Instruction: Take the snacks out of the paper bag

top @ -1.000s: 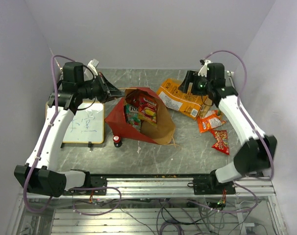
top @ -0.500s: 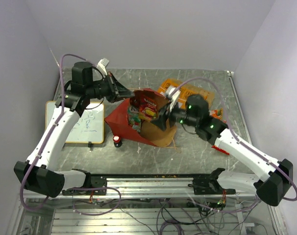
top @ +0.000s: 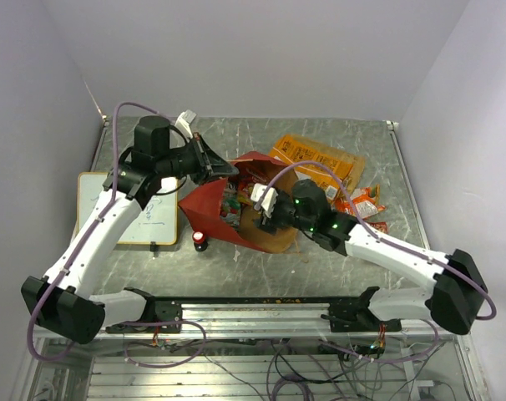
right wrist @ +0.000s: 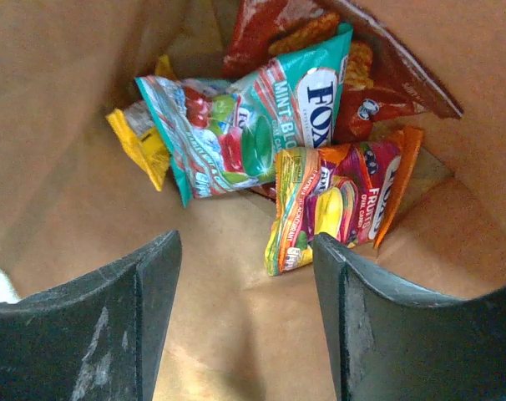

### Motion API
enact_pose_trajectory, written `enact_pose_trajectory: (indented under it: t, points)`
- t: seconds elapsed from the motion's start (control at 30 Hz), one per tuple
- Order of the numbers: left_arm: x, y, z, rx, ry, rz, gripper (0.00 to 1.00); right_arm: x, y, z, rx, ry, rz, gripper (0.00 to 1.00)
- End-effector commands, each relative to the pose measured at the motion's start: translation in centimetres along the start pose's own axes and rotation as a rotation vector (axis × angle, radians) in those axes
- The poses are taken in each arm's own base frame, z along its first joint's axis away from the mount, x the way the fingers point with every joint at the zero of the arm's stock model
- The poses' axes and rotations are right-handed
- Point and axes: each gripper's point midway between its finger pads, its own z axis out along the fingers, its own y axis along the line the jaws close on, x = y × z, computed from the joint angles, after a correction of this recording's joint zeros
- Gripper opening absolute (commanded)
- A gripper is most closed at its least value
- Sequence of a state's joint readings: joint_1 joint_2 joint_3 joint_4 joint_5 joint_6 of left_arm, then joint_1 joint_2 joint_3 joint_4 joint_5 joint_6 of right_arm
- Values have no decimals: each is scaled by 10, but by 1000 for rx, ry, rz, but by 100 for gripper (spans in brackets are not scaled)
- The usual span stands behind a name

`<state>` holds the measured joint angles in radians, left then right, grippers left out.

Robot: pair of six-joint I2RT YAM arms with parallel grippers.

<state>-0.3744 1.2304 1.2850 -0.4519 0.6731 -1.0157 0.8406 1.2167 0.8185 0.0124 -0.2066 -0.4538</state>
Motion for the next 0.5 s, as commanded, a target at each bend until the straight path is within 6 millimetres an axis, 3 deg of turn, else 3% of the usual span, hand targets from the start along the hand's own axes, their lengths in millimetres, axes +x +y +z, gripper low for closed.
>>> enact_pose_trajectory:
  t: [0.0,0.47]
  points:
    - [2,-17,-5,45,-28,21,7,5,-18,19,88,16,-113,66]
    - [4,-21,-2,46,-21,1,7,72,-44,69,342,150,-95,82]
